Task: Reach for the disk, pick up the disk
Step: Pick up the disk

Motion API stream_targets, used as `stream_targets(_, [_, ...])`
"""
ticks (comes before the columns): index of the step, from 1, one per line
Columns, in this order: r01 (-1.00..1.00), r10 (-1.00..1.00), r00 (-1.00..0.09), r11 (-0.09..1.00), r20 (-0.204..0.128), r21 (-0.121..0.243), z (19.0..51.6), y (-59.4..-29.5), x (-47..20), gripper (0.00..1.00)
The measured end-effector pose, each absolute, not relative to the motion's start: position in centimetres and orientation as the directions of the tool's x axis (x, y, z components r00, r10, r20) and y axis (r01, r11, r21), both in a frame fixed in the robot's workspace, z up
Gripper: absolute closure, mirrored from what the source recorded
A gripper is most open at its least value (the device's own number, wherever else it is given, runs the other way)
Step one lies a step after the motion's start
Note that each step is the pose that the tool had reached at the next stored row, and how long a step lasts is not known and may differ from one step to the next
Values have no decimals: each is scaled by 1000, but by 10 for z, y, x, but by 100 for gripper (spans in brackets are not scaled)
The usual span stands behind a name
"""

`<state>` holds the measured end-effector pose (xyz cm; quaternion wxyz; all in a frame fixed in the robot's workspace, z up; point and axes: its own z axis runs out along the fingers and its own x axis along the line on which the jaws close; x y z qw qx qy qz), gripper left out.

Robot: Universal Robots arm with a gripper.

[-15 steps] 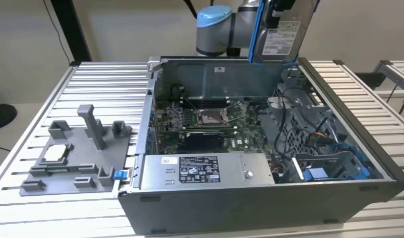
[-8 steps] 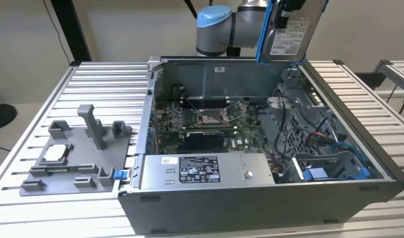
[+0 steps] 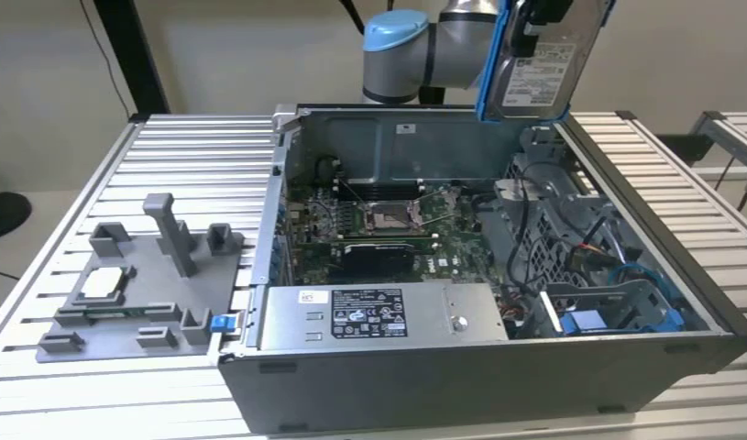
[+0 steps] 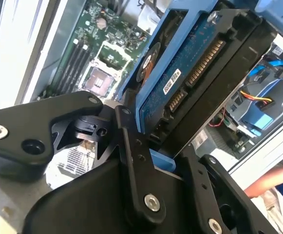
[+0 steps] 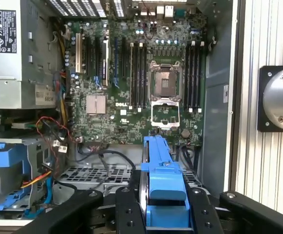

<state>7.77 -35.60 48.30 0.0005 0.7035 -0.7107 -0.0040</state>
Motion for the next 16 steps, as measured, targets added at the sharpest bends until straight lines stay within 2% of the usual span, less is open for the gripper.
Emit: stream_targets(16, [-1000,-1000,-10,10,-5,6,483,-415,78,100])
